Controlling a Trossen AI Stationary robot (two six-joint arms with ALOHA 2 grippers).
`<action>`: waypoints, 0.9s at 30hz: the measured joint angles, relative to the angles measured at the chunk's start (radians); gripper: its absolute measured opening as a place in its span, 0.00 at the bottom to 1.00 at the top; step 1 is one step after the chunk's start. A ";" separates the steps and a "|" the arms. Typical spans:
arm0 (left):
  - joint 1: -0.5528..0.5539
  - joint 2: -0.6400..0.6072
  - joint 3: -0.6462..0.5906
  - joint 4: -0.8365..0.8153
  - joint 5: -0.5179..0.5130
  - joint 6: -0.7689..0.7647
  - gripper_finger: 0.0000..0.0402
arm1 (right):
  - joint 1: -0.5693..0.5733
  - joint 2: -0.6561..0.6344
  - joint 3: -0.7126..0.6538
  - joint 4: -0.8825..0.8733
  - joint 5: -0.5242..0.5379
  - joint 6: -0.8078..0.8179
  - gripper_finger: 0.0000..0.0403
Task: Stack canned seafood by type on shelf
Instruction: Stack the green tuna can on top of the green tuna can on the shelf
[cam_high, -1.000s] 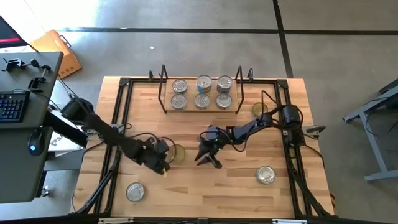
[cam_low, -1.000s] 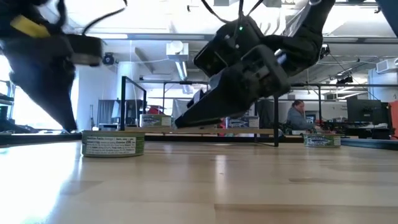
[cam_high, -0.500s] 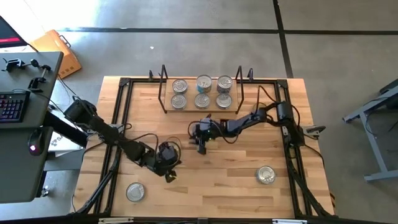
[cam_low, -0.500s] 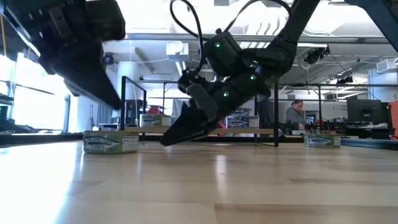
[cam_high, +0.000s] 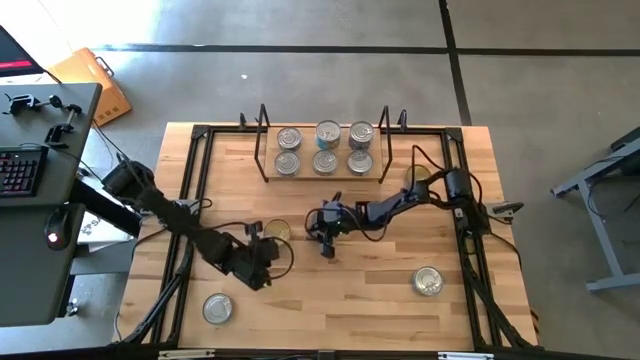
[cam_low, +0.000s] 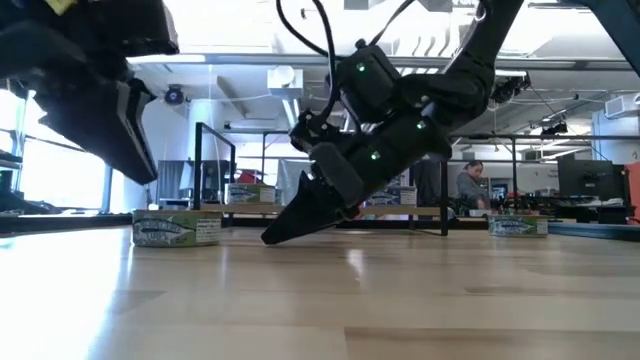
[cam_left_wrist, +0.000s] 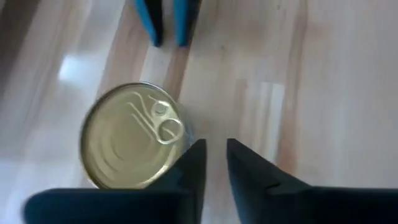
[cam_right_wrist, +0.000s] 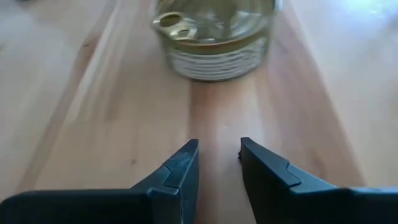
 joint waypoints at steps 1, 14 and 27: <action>0.006 0.000 0.000 -0.002 -0.004 0.023 0.17 | 0.006 0.000 0.000 0.004 -0.002 0.000 0.27; 0.083 0.058 -0.013 -0.007 0.066 0.288 0.39 | 0.022 0.002 -0.001 0.018 -0.018 -0.041 0.27; 0.089 0.136 -0.003 -0.013 0.023 0.236 0.02 | 0.021 0.002 -0.002 0.014 -0.016 -0.045 0.27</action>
